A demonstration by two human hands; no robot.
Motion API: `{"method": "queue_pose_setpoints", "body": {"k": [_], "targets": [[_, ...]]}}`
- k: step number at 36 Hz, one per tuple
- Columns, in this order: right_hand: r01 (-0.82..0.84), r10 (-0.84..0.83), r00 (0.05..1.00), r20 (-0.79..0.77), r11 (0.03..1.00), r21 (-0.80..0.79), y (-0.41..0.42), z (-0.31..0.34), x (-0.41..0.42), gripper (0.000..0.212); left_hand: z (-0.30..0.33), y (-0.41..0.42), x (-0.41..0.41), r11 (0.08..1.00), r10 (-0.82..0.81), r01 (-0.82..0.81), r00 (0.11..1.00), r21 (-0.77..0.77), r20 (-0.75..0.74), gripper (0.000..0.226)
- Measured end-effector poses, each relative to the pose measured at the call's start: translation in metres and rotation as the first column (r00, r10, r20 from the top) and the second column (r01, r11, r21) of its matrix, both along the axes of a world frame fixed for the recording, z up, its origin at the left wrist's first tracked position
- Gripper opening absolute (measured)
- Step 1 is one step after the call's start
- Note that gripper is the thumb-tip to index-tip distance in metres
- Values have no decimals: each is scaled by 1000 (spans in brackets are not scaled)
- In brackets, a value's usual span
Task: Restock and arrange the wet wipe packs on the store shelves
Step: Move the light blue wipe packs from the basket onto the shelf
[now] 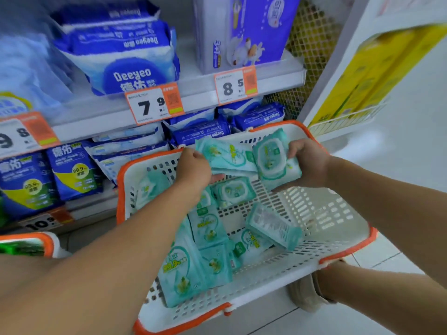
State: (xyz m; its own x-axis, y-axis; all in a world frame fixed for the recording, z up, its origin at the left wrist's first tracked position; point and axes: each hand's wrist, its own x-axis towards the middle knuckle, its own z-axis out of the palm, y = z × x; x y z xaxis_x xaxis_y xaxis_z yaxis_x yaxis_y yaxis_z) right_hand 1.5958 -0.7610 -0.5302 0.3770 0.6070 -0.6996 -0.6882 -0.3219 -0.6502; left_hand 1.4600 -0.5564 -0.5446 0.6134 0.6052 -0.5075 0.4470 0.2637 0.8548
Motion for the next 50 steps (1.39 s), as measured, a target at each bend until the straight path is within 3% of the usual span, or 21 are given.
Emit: {"method": "queue_pose_setpoints", "body": {"k": [2,4,8,10,12,14,18,21,26,28,31,35,38,41,45,48,50], "targets": [[23,-22,1000,-15,991,133,-9,48,3,78,35,3,2,961,165,-138,981,-242,99,21],[21,-25,1000,12,968,248,-14,95,1,82,77,1,1,894,256,-146,942,-425,215,23],[88,-129,987,99,935,343,-11,173,-16,84,162,-5,-2,842,279,-19,871,-539,405,24],[107,-171,976,133,913,393,-4,204,-31,68,199,-5,-9,884,156,120,835,-452,527,38],[127,-216,963,163,892,435,7,230,-45,31,228,-3,-20,924,-34,254,800,-287,598,59],[163,-280,943,179,859,485,23,251,-60,15,250,-4,-31,931,-170,330,773,-159,612,61],[129,-306,921,239,822,555,55,279,-76,16,274,-7,-40,952,-90,256,764,-170,639,53],[92,-294,905,306,839,536,71,289,-77,24,282,-7,-41,948,-30,229,754,-221,656,49],[55,-278,898,341,840,540,99,297,-68,19,293,17,-34,964,19,151,782,-220,623,35],[44,-271,890,368,852,522,110,301,-63,27,298,33,-31,976,-17,147,781,-158,624,27],[5,-229,882,413,878,478,128,305,-59,17,300,58,-23,997,-43,70,780,-20,624,27],[-12,-213,866,453,896,444,148,313,-47,27,310,93,-15,938,46,-287,661,195,749,22],[30,-260,788,557,921,388,172,331,-25,26,323,133,-15,734,114,-624,502,268,857,22],[66,-242,659,712,962,265,214,351,11,23,325,173,-16,617,174,-740,461,268,870,28],[-4,-37,389,921,999,42,283,370,54,32,318,202,-15,514,142,-734,583,444,800,25],[-21,149,134,980,989,-147,331,373,80,54,312,205,-12,463,96,-690,663,557,742,19],[-41,263,78,962,965,-261,358,366,99,63,311,205,-10,428,82,-675,691,601,718,19]]}}
